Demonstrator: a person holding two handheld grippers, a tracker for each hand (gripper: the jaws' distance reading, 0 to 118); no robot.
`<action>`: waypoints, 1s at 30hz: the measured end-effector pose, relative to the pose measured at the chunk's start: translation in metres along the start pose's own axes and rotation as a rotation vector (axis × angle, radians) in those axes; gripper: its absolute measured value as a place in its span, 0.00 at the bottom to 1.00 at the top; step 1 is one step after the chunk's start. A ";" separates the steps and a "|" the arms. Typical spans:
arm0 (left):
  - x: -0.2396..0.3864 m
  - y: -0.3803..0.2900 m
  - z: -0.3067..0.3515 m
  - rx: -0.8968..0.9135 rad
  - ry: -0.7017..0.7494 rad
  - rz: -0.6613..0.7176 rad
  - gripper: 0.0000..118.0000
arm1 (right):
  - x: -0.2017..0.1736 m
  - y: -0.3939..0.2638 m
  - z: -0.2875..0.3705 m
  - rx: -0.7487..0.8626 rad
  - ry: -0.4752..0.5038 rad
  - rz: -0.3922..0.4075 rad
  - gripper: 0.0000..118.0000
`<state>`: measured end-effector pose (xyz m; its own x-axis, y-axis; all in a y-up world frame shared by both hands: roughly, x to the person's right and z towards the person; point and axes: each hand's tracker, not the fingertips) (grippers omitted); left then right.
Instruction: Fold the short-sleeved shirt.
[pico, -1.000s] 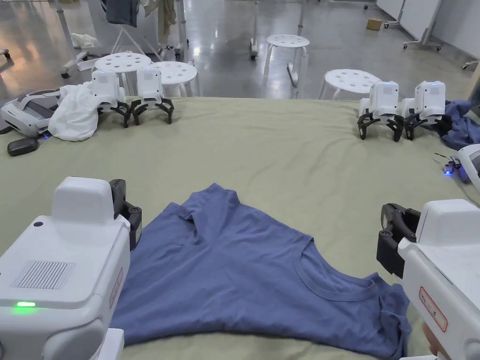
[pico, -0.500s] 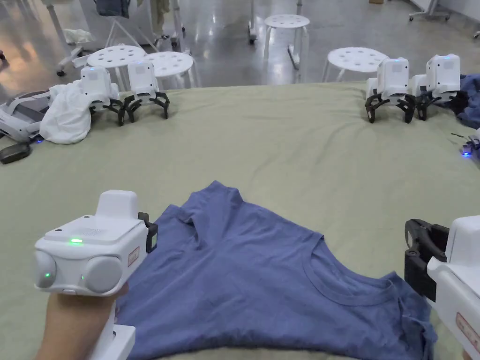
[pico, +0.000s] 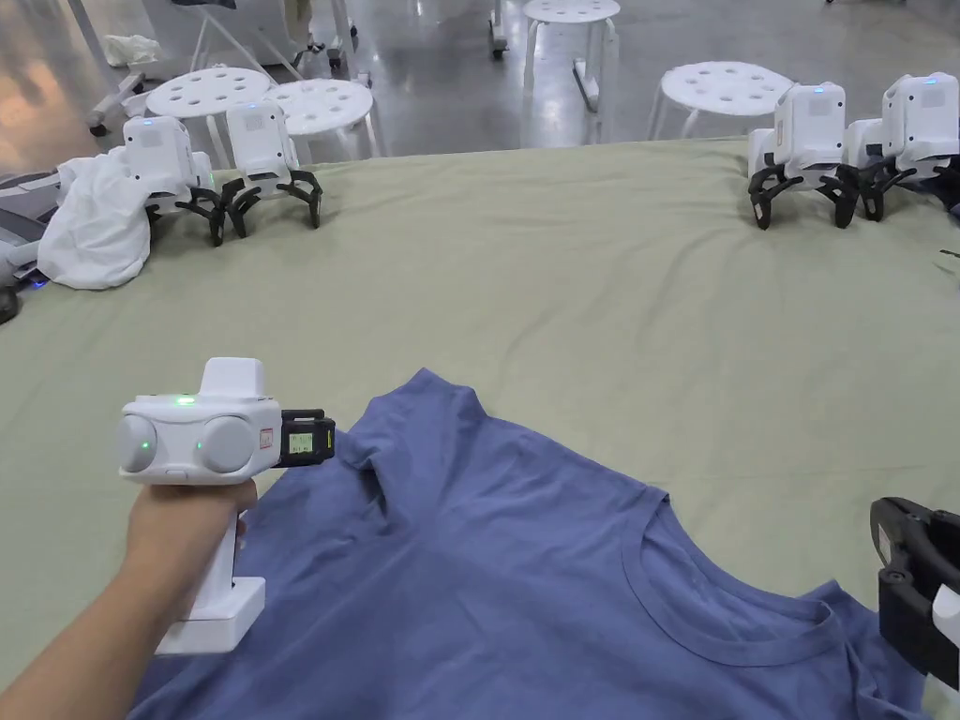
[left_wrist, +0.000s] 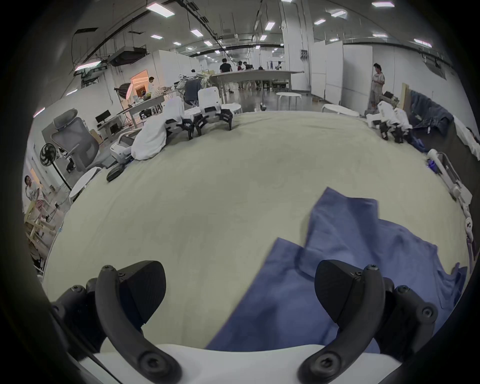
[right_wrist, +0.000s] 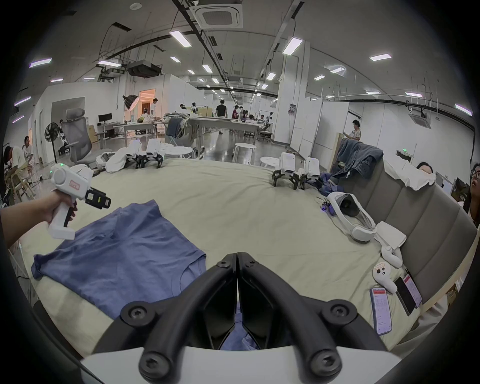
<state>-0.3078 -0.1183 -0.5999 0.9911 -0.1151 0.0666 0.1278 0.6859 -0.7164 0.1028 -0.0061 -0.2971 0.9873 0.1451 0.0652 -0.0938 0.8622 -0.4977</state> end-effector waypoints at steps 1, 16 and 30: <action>0.000 0.002 -0.009 -0.019 0.010 0.014 1.00 | -0.001 -0.001 -0.001 -0.008 -0.001 0.003 0.04; 0.011 -0.018 -0.052 -0.086 -0.047 0.073 0.84 | 0.002 -0.008 -0.008 -0.055 -0.016 0.020 0.04; 0.003 -0.024 -0.012 -0.035 -0.157 0.133 0.00 | -0.009 0.005 -0.015 -0.048 0.029 0.059 0.04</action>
<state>-0.3083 -0.1436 -0.5913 0.9930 0.0902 0.0759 -0.0028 0.6621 -0.7494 0.0955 -0.0101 -0.3133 0.9836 0.1801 0.0096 -0.1463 0.8281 -0.5412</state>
